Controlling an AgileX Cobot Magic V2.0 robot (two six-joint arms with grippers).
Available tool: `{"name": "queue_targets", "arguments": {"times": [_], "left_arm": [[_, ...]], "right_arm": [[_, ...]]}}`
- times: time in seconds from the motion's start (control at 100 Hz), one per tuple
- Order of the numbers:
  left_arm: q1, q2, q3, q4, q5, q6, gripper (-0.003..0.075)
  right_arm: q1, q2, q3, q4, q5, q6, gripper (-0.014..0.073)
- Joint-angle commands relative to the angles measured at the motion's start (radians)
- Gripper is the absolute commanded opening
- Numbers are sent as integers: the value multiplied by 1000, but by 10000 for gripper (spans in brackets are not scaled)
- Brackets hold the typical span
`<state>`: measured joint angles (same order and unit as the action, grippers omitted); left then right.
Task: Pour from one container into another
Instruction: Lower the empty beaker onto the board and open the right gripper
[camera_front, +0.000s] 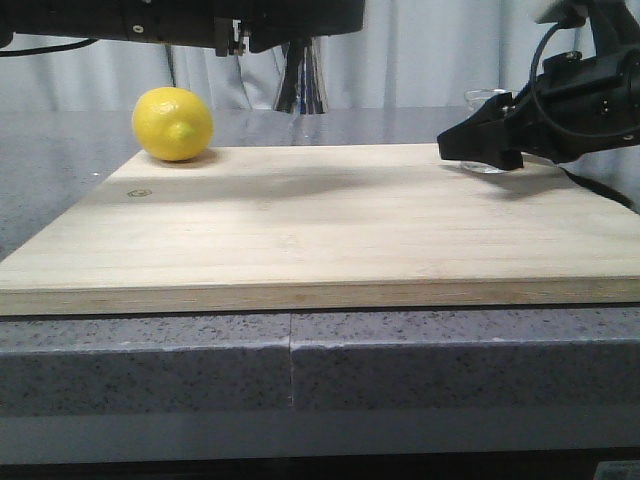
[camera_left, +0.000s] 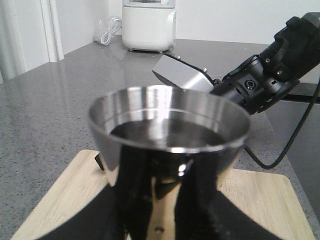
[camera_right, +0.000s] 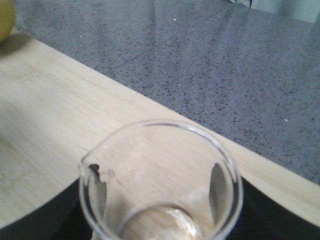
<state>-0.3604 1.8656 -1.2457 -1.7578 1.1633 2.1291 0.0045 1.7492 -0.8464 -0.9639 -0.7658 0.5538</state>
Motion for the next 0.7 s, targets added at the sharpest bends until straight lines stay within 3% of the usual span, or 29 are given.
{"name": "queue_targets", "arguments": {"times": [0.0,0.14,0.31,0.69], "left_arm": [[-9,-59,-28,-93,105,-9,205],[-9,-59,-28,-93,105,-9,205],[-9,-59,-28,-93,105,-9,205],[-9,-59,-28,-93,105,-9,205]], "right_arm": [[-5,-37,-28,34,-59,-7,514],[-5,-60,-28,31,-55,60,594],[-5,-126,-28,-57,61,199,608],[-5,-299,-28,-654,259,882,608]]}}
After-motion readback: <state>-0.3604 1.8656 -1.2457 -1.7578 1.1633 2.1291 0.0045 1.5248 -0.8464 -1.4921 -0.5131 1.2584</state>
